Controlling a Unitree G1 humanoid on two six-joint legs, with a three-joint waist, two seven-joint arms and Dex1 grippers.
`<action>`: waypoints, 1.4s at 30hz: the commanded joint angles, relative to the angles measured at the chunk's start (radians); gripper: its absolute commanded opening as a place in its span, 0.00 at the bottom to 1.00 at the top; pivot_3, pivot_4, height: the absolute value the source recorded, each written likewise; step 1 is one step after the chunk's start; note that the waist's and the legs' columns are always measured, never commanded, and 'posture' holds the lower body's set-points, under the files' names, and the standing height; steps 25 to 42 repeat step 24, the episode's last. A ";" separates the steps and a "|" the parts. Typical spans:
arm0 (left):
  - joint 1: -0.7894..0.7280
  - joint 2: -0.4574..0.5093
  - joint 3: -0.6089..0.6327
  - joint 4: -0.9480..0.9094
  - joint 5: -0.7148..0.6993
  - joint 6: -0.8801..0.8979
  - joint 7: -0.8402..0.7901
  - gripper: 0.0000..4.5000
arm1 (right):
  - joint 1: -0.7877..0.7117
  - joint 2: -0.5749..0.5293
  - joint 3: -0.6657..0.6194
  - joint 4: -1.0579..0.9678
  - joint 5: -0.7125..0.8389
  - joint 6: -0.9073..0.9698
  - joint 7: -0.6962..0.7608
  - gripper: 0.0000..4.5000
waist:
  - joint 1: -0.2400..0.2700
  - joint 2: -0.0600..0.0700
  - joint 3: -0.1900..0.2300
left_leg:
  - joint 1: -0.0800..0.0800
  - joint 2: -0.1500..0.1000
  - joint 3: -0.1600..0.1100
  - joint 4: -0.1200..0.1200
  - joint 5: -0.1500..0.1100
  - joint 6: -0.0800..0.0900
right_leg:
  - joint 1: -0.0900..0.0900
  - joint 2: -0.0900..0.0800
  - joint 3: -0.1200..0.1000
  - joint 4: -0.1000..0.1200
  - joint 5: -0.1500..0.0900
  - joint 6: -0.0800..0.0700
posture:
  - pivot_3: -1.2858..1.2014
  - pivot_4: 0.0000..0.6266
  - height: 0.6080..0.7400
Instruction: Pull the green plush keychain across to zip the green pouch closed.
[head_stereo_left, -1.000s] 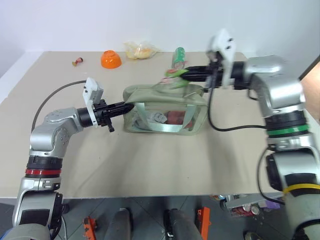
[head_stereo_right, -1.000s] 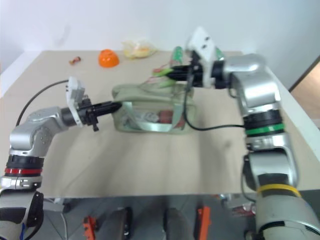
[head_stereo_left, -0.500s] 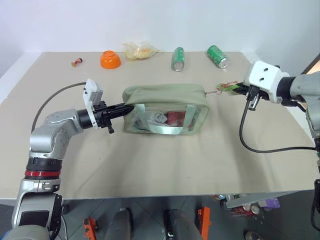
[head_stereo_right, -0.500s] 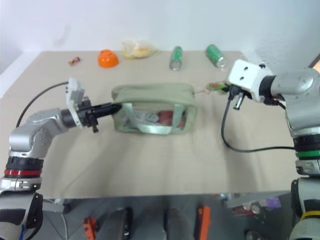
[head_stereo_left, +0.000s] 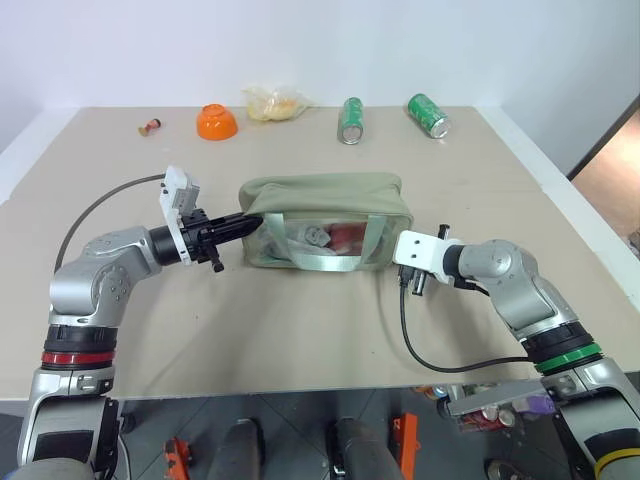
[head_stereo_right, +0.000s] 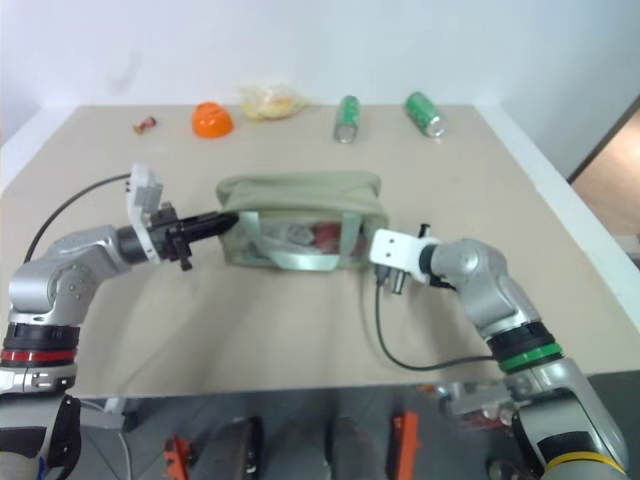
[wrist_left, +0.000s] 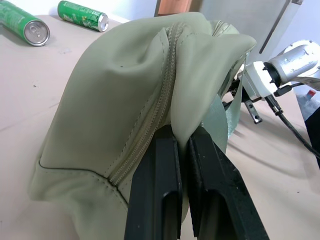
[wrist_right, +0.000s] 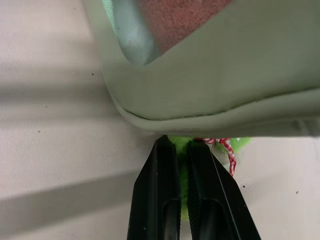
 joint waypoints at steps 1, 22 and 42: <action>0.026 0.013 0.011 -0.009 0.011 0.023 0.048 0.13 | -0.055 0.017 -0.127 0.001 0.130 0.105 0.037 0.17 | -0.001 0.000 0.000 | 0.000 0.000 0.000 0.000 0.000 0.000 | 0.000 0.000 0.000 0.000 0.001 -0.001 | 0.52 0.24 1.00; 0.332 0.075 0.288 -0.124 -0.155 0.085 0.139 0.78 | 0.262 -0.093 -0.630 -0.369 0.727 0.556 0.146 0.60 | -0.001 0.000 0.001 | -0.002 0.002 -0.001 -0.004 -0.005 0.003 | -0.003 0.002 -0.001 0.000 -0.005 -0.003 | 0.52 0.24 1.00; 0.344 0.056 0.301 -0.118 -0.157 0.072 0.163 0.78 | 0.280 -0.071 -0.633 -0.398 0.751 0.577 0.109 0.60 | -0.001 0.000 0.001 | -0.001 0.002 -0.001 -0.002 -0.005 0.003 | -0.002 0.002 -0.001 0.000 -0.004 -0.003 | 0.52 0.24 1.00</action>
